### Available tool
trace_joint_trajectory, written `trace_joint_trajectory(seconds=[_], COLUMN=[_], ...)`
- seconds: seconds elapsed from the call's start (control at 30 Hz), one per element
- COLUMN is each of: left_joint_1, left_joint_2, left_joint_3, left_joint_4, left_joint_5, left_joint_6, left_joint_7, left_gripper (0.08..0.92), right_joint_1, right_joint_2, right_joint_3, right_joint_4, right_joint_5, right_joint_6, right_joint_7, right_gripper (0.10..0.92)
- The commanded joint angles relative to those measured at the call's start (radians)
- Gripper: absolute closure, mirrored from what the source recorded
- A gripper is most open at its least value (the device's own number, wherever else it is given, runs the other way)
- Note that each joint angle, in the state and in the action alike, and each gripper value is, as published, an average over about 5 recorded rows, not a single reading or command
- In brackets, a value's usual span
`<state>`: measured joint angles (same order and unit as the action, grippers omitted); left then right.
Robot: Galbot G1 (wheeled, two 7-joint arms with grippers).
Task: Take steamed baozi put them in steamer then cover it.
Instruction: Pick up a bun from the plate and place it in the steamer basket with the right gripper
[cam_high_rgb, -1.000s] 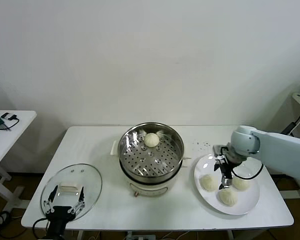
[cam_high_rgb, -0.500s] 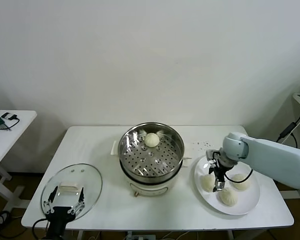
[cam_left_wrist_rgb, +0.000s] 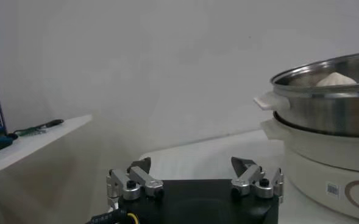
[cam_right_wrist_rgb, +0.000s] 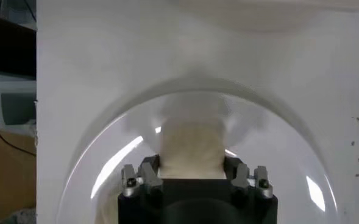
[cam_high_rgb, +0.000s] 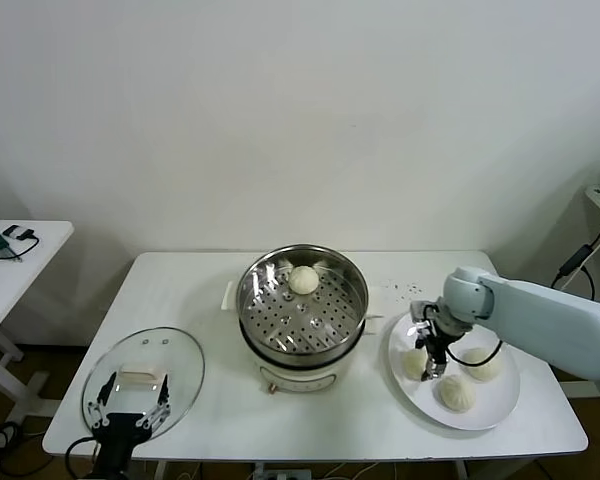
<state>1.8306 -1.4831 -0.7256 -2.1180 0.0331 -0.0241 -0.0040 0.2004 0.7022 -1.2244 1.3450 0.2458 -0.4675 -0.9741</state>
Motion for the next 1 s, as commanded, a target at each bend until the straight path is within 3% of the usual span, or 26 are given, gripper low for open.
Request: trace_joint_trajectory(seconds=[0.03, 0.27, 0.43, 0.73, 1.0], left_joint_1=[0.002, 0.001, 0.000, 0.011, 0.040], left_joint_2=[0.002, 0.005, 0.006, 0.020, 0.025], left_joint_3=[0.000, 0.011, 0.027, 0.035, 0.047], left_joint_4=[-0.003, -0.015, -0.018, -0.019, -0.045], left_joint_5=[-0.001, 0.001, 0.004, 0.001, 0.005], left_joint_6=[0.001, 0.007, 0.008, 0.002, -0.004], left_joint_7=[0.000, 0.003, 0.004, 0.006, 0.012], left_gripper=[0.177, 0.177, 0.177, 0.177, 0.177], right_joint_1=[0.210, 0.613, 0.744, 0.697, 0.605], right_joint_2=[-0.030, 0.052, 0.141, 0.301, 0.472], right_joint_3=[-0.062, -0.275, -0.308, -0.239, -0.232], right_joint_4=[0.002, -0.044, -0.045, 0.034, 0.024], right_joint_5=[0.107, 0.311, 0.428, 0.551, 0.570], right_joint_6=[0.015, 0.049, 0.019, -0.089, -0.132], right_joint_7=[-0.022, -0.051, -0.061, 0.024, 0.110], right_gripper=[0.361, 0.374, 0.380, 0.381, 0.374])
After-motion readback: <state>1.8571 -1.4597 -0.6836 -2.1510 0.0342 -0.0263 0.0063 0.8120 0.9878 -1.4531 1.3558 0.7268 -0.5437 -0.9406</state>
